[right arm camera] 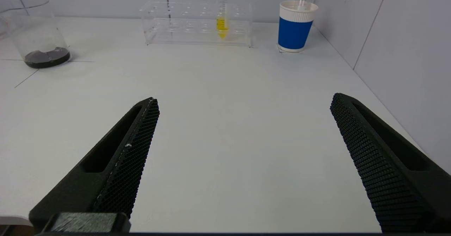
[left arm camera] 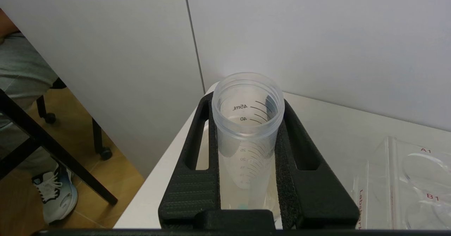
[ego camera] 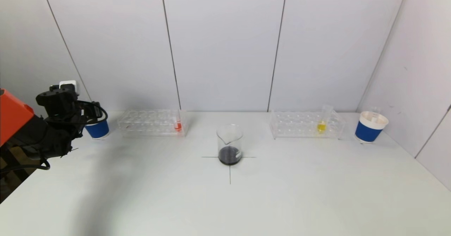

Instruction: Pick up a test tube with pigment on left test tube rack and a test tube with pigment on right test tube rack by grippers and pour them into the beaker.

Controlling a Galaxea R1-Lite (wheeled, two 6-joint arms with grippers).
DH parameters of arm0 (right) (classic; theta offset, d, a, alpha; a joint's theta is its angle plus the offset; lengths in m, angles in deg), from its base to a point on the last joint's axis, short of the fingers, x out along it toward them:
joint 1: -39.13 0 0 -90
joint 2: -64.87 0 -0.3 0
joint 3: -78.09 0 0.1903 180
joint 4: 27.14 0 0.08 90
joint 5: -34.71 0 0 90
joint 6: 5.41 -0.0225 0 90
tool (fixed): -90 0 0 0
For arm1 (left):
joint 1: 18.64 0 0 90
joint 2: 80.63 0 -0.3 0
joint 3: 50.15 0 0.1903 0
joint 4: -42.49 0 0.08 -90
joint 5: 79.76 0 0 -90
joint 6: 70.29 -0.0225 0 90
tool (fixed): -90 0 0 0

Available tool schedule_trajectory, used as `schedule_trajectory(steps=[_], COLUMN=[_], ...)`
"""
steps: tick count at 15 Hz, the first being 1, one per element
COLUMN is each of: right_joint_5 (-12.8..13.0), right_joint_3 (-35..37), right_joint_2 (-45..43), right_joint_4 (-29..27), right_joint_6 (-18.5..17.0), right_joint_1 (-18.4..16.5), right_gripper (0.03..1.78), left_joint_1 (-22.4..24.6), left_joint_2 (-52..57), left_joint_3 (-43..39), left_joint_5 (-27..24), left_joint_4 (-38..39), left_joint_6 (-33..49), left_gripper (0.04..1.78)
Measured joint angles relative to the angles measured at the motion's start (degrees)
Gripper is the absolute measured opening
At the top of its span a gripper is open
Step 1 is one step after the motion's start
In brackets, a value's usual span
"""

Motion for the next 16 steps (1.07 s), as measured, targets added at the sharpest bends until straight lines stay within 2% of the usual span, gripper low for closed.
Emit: schedule_trajectory(steps=[2, 4, 5, 9, 12, 14, 16], right_joint_5=[0.0, 0.0, 0.0, 0.0, 0.0, 0.0, 0.0], right_joint_3=[0.0, 0.0, 0.0, 0.0, 0.0, 0.0, 0.0], right_joint_2=[0.0, 0.0, 0.0, 0.0, 0.0, 0.0, 0.0], right_joint_4=[0.0, 0.0, 0.0, 0.0, 0.0, 0.0, 0.0], right_joint_6=[0.0, 0.0, 0.0, 0.0, 0.0, 0.0, 0.0], right_joint_1=[0.0, 0.0, 0.0, 0.0, 0.0, 0.0, 0.0], right_gripper=[1.77, 1.77, 1.77, 1.77, 1.77, 1.77, 1.77], left_joint_1=[0.0, 0.0, 0.0, 0.0, 0.0, 0.0, 0.0], left_joint_2=[0.1, 0.4, 0.4, 0.6, 0.7, 0.7, 0.7], left_joint_3=[-0.2, -0.3, -0.3, -0.4, -0.6, -0.6, -0.6], left_joint_5=[0.0, -0.1, -0.1, -0.3, -0.3, -0.3, -0.3], left_joint_4=[0.0, 0.1, 0.2, 0.3, 0.3, 0.3, 0.4], left_joint_6=[0.0, 0.0, 0.0, 0.3, 0.3, 0.4, 0.4], left_gripper=[0.5, 0.63, 0.74, 1.37, 1.69, 1.77, 1.77])
